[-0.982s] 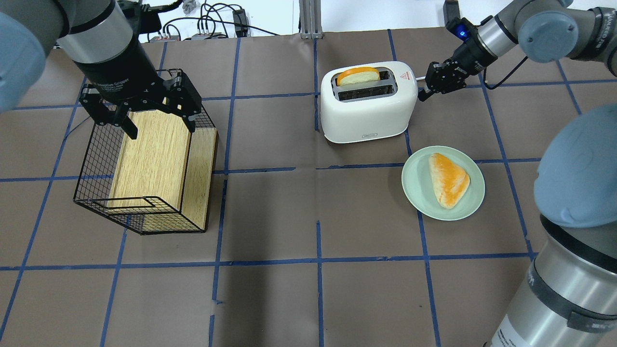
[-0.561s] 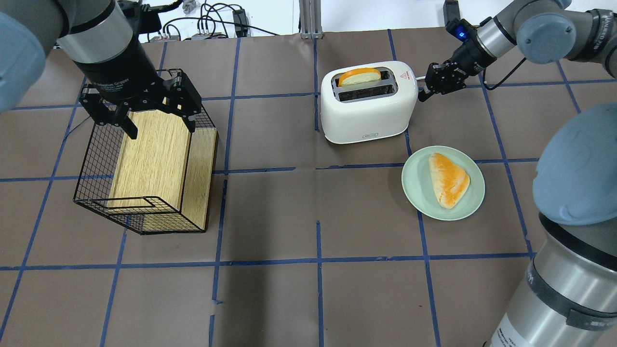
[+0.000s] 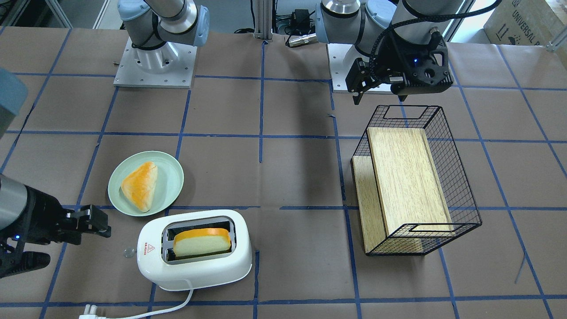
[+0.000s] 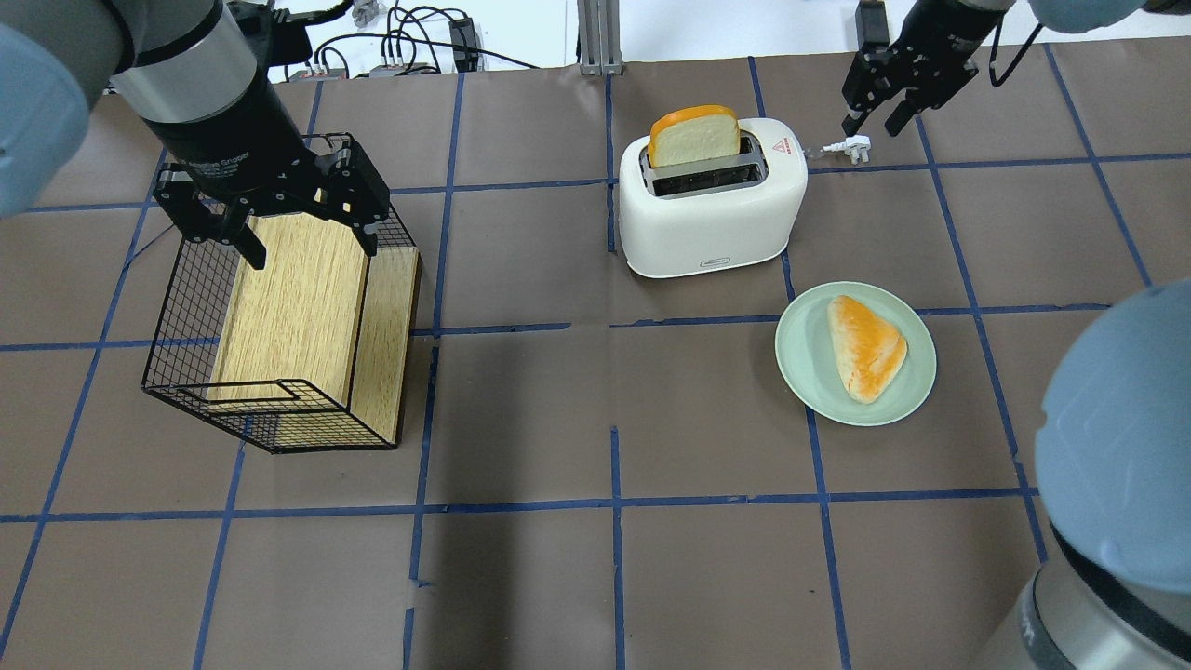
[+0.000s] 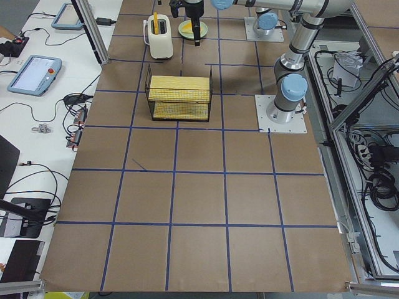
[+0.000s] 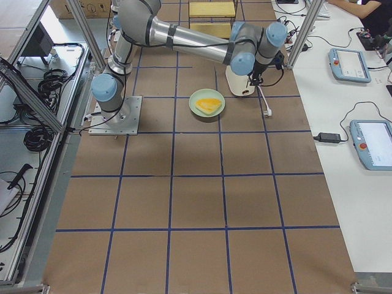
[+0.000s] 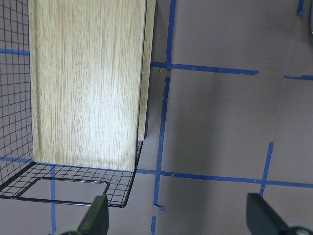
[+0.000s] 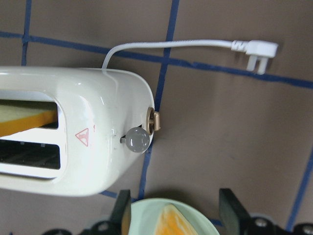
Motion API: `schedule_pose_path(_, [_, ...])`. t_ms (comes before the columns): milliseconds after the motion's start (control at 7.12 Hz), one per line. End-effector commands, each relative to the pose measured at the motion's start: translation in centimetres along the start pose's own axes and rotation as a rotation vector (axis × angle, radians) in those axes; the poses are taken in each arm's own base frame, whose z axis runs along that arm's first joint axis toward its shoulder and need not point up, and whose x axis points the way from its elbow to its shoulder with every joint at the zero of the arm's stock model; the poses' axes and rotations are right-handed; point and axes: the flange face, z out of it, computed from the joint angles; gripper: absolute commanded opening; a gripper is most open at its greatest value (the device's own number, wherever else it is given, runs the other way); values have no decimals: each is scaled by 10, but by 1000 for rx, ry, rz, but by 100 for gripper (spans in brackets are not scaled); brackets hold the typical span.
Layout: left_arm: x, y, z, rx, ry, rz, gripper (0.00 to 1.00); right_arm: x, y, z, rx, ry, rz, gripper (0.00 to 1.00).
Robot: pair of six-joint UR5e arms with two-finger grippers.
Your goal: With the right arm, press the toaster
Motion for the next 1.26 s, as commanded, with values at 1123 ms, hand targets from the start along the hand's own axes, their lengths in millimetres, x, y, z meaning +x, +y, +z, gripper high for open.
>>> schedule_pose_path(1123, [0, 0, 0, 0, 0, 0, 100, -99, 164, -100, -37, 104, 31, 100])
